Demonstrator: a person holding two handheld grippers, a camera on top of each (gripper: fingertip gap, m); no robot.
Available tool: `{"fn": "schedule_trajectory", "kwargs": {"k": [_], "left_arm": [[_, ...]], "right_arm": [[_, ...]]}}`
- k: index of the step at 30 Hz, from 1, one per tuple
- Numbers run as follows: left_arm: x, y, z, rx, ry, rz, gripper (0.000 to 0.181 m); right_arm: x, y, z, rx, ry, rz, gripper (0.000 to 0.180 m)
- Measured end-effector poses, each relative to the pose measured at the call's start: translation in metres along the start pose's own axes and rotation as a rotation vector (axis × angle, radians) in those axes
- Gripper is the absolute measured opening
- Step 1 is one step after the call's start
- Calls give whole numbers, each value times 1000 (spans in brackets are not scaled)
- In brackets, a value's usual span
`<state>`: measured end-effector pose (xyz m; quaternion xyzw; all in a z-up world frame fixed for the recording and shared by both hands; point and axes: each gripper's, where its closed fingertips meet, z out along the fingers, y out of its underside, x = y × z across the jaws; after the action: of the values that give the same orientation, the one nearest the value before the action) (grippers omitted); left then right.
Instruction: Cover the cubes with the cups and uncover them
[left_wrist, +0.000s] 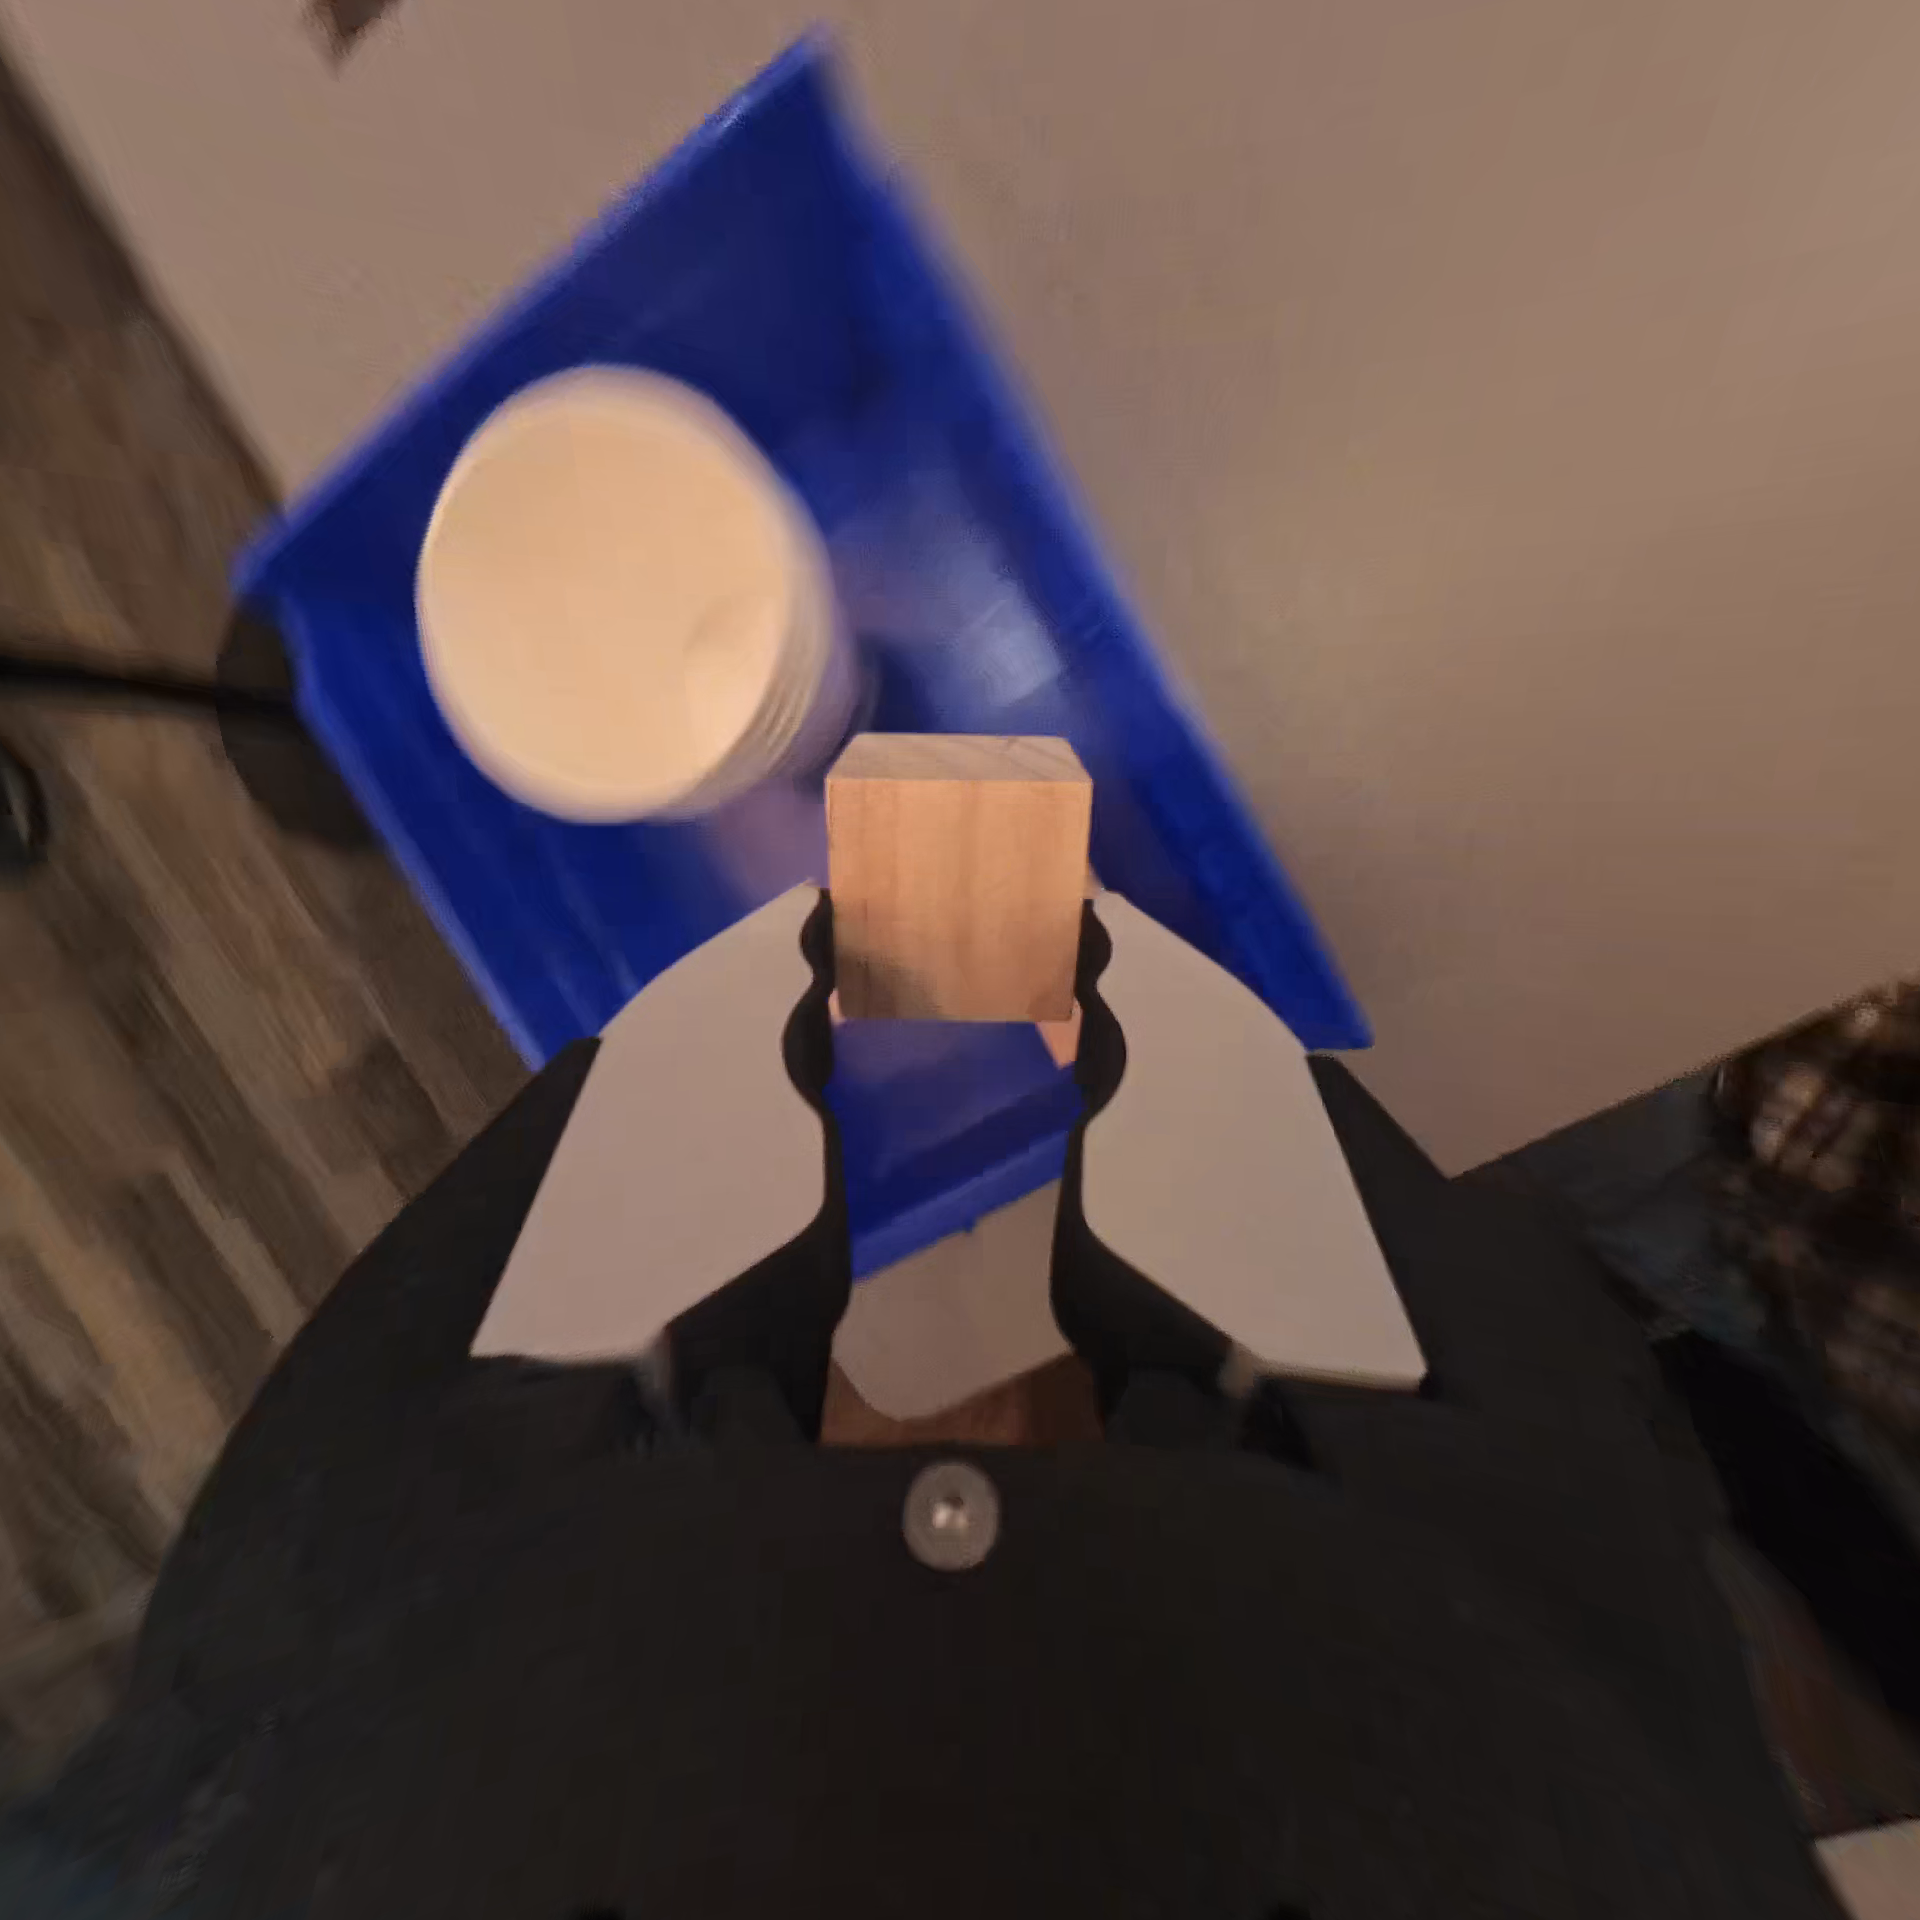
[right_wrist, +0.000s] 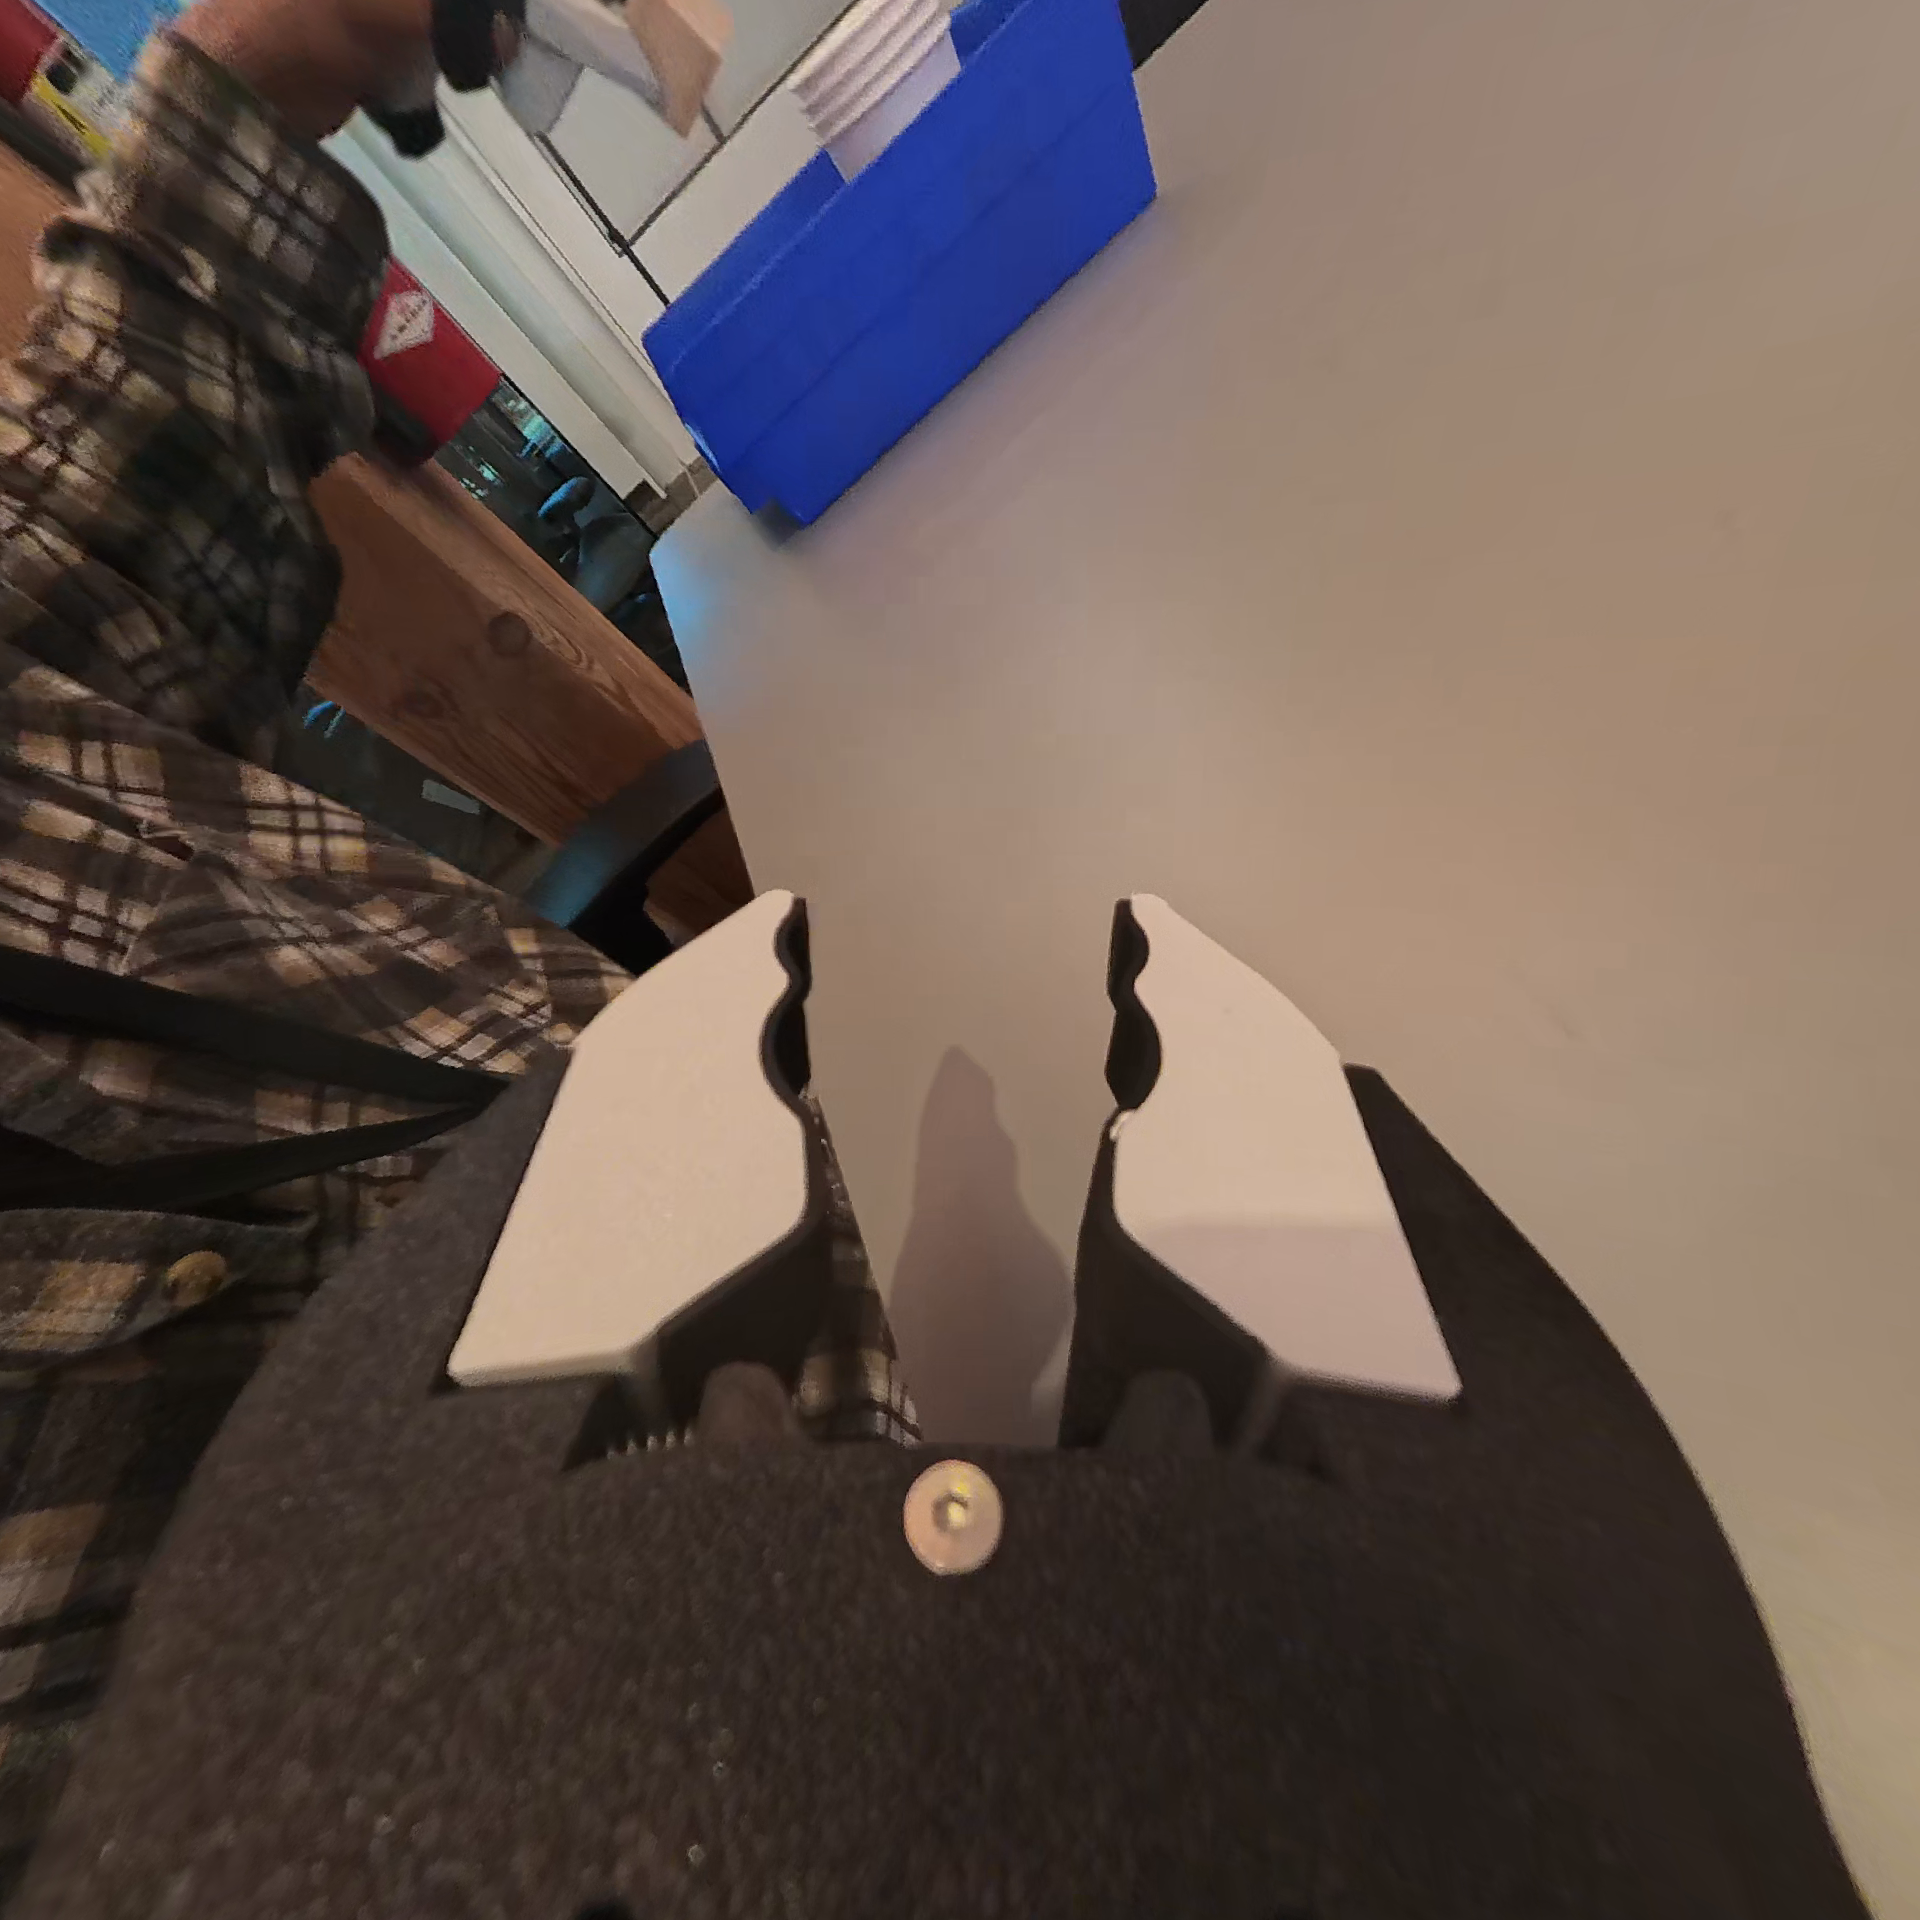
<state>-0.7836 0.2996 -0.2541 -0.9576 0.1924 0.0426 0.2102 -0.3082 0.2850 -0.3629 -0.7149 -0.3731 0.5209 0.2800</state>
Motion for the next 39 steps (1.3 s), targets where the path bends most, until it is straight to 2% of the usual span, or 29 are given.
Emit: {"fn": "schedule_trajectory", "kwargs": {"k": [3,6,11,15,25,39], "left_arm": [[56,-51,11,9,111,375,43],[103,-87,46,8,199,641,43],[143,-106,116,-72,272,866,43],[160,-96,144,-115,324,973,43],[160,-85,168,-82,366,971,43],[154,-77,181,-136,393,932,43]], "right_arm": [[-6,-4,-5,27,-15,16,55],[-8,-2,-13,31,18,21,55],[-8,2,-22,17,72,35,55],[-7,-2,-27,13,102,34,54],[-3,-5,-14,-26,108,36,54],[-1,-6,-7,-42,99,41,54]]}}
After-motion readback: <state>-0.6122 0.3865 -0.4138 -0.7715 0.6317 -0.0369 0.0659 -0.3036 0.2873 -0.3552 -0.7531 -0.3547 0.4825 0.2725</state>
